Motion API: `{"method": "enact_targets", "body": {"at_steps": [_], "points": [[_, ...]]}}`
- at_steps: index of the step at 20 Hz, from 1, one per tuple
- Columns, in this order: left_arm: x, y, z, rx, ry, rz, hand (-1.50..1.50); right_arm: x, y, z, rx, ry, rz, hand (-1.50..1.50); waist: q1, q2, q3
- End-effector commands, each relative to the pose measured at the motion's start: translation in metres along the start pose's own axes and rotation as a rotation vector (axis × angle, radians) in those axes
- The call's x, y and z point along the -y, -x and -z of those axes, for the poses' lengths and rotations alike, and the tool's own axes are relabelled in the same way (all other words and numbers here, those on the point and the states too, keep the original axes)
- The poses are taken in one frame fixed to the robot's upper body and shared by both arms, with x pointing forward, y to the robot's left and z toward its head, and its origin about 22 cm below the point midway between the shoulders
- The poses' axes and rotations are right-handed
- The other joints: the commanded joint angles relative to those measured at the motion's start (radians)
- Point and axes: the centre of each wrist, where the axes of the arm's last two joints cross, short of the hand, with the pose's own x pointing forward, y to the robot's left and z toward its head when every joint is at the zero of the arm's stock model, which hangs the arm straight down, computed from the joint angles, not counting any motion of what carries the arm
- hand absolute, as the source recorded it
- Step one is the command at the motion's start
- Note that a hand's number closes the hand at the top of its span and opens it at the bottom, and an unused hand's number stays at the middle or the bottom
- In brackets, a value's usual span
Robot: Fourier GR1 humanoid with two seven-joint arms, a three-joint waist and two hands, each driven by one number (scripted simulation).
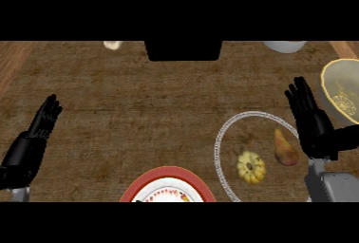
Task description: Pick the squash from the placemat and place it in the bowl
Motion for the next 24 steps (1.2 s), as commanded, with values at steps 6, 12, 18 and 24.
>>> {"method": "enact_targets", "body": {"at_steps": [6, 12, 18, 24], "points": [[-0.011, -0.007, 0.018, -0.080, -0.125, -0.006, 0.00, -0.039, -0.122, 0.014, 0.479, -0.432, -0.673, 1.50, 0.034, -0.013, -0.016], [-0.021, 0.009, 0.004, -0.204, -0.219, -0.034, 0.00, 0.020, -0.086, -0.026, 0.263, -0.055, -1.174, -1.50, -0.105, -0.028, -0.010], [-0.027, 0.000, 0.014, -0.204, -0.221, -0.033, 0.00, -0.023, -0.083, -0.109, 0.271, -0.094, -1.273, -1.50, -0.084, -0.011, -0.007], [-0.014, -0.022, 0.035, -0.169, -0.176, -0.059, 0.00, -0.055, -0.131, -0.156, 0.179, 0.058, -1.333, -1.50, -0.019, 0.005, -0.006]]}}
